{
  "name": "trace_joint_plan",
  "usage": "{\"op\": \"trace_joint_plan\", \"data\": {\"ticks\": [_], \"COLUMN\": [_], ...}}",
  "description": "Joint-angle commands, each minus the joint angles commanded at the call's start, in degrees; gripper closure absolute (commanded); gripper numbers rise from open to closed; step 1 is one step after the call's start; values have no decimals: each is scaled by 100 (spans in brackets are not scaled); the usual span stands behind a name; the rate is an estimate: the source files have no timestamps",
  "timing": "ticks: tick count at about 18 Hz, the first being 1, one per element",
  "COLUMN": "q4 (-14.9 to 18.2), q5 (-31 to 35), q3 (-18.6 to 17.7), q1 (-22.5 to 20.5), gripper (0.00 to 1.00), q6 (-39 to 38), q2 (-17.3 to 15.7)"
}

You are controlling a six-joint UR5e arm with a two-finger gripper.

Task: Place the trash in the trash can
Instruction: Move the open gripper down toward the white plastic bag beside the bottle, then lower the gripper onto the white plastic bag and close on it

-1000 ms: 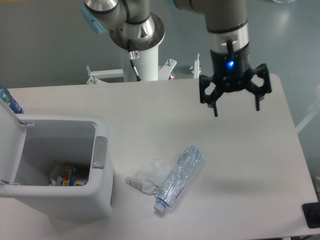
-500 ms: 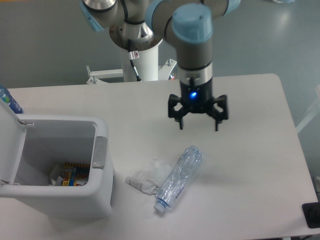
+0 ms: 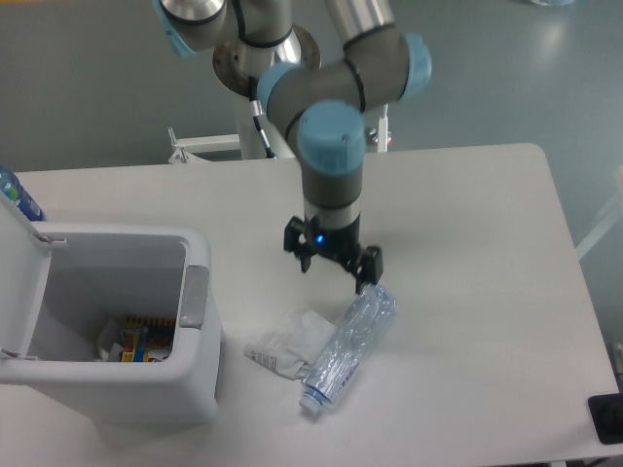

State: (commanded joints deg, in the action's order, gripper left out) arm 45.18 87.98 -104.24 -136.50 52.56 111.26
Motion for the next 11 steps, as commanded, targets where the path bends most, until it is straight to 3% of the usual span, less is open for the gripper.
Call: {"op": "trace_joint_plan", "data": {"ticks": [11], "q4": [-35], "q5": [9], "q3": [71], "q1": [211], "gripper": [0], "q6": [0], "q2": [247]}}
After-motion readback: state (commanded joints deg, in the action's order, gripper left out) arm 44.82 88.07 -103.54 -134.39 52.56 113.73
